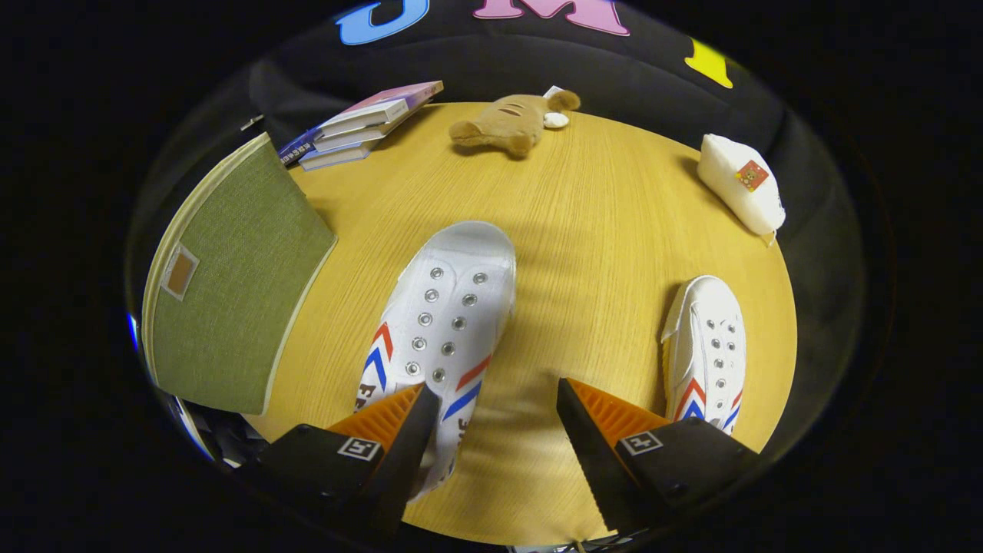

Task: Open the storage box then place both shoes into the box .Put the left shoe in first, then the right shoe, with the right side of both shoes facing outward in a uniform manner.

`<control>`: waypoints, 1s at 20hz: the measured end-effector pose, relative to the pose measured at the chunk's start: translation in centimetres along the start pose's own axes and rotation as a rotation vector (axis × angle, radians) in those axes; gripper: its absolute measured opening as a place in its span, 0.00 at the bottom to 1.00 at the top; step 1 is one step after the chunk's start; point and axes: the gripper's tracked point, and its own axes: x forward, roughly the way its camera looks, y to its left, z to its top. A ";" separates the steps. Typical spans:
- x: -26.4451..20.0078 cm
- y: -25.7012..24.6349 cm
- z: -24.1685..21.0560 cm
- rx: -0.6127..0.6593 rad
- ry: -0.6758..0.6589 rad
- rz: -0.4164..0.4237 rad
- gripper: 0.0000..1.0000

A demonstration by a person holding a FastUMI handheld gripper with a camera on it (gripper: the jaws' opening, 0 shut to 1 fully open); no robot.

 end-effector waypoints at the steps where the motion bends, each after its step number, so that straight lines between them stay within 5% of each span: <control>1: 0.0 0.7 0.0 0.011 0.006 0.032 0.85; 3: 0.2 1.8 0.0 0.010 0.010 0.071 0.48; 5: 0.1 1.9 0.0 0.005 0.010 0.068 0.29; 6: 0.1 1.9 -0.2 0.026 0.018 0.066 0.29; 9: 0.1 1.7 -0.2 0.142 0.031 0.071 0.09; 20: -6.0 3.8 2.5 0.379 -0.060 0.020 0.06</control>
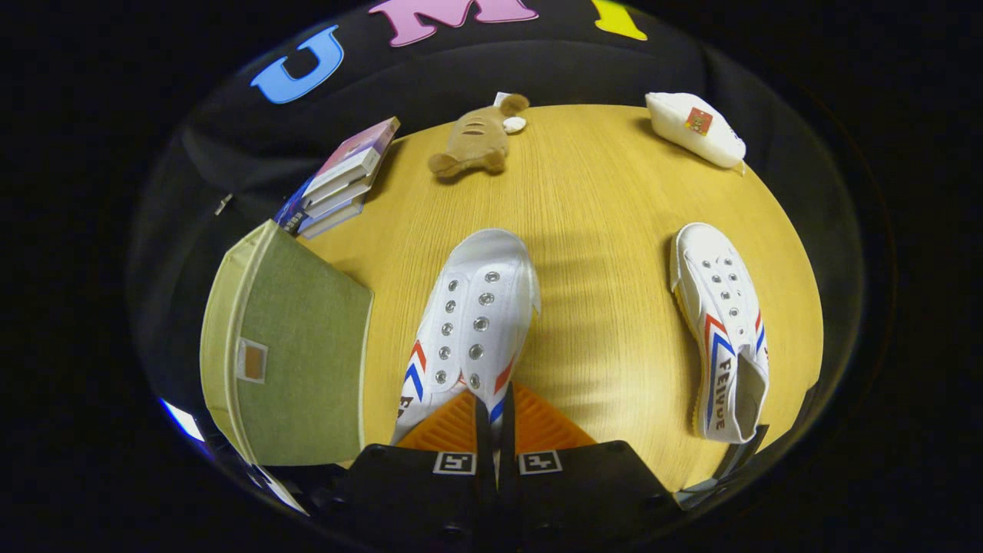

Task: Open the storage box then place both shoes into the box .Put the left shoe in first, then the right shoe, with the right side of both shoes facing outward in a uniform manner.

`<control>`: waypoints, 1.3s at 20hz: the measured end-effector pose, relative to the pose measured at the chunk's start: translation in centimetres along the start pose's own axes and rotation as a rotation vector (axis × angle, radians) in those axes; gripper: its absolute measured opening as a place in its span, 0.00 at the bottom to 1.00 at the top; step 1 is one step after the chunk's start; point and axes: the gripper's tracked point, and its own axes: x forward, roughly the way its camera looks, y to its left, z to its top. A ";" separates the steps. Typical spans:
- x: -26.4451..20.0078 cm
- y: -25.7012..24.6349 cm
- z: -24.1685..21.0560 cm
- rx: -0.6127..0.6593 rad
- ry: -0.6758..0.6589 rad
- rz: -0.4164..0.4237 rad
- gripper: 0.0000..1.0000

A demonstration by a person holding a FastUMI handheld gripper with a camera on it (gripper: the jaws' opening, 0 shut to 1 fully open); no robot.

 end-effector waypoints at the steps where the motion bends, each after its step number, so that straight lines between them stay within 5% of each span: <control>1: -1.3 0.5 0.5 0.022 -0.020 -0.003 0.06; 7: -10.0 5.7 3.3 0.069 -0.172 -0.008 0.05; 12: -13.0 14.1 3.9 0.105 -0.219 0.087 0.05; 19: -11.2 25.9 1.5 0.037 -0.161 0.212 0.05; 26: -5.9 30.1 -1.3 -0.001 -0.056 0.216 0.05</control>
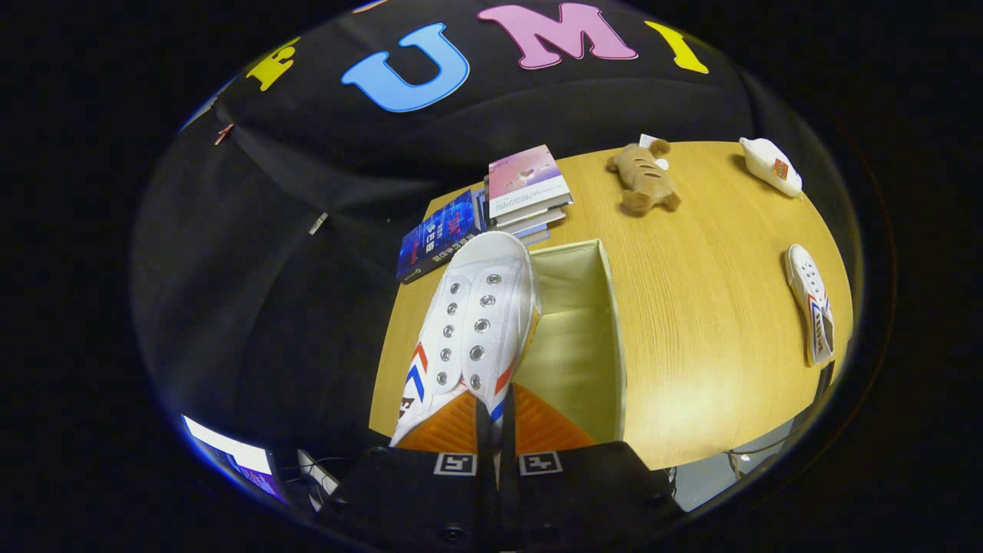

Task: Open the storage box then place both shoes into the box .Put the left shoe in first, then the right shoe, with the right side of both shoes facing outward in a uniform manner.

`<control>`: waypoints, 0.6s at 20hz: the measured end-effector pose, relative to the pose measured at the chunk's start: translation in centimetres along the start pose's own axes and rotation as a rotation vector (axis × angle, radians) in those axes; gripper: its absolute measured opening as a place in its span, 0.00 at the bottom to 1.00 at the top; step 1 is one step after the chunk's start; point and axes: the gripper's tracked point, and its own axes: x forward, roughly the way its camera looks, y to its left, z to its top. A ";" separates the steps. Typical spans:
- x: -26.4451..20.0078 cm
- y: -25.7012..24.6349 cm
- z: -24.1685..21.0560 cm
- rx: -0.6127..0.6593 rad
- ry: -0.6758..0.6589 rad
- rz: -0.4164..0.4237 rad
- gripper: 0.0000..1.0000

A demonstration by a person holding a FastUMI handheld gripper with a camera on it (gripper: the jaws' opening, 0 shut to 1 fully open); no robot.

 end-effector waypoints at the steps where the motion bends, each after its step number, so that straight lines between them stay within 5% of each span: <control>1: 0.6 0.1 -0.4 -0.001 0.011 -0.004 0.05; 12: 6.2 -0.9 -2.8 -0.036 0.117 -0.079 0.06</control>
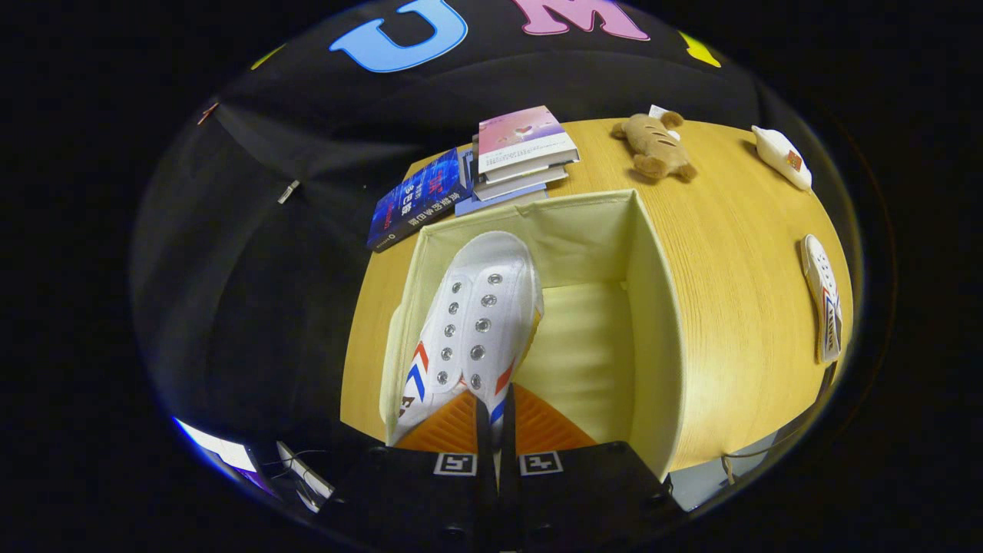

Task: Open the storage box then place both shoes into the box .Put the left shoe in first, then the right shoe, with the right side of both shoes facing outward in a uniform manner.

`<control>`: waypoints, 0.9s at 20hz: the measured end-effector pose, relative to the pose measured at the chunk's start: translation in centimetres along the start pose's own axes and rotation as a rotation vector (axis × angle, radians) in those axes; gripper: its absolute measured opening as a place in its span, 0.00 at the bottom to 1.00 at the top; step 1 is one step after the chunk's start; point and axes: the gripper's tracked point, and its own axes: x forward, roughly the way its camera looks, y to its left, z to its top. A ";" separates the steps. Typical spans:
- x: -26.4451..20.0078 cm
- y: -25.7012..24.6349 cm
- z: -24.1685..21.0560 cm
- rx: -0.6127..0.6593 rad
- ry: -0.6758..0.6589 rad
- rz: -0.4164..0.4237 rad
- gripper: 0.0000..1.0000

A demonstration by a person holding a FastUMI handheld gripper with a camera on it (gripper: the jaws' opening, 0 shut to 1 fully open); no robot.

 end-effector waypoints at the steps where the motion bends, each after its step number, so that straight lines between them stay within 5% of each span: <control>1: 1.3 -0.4 0.1 -0.009 0.014 -0.003 0.06; 2: 1.5 0.0 -0.2 -0.019 0.023 0.007 0.08; 5: 2.0 2.5 0.8 -0.003 0.004 0.118 0.37; 7: 1.5 2.8 1.6 -0.017 -0.011 0.136 0.80; 9: 0.2 2.5 2.3 -0.065 -0.043 0.146 0.97; 18: -9.6 -7.1 5.0 -0.263 -0.217 0.070 0.99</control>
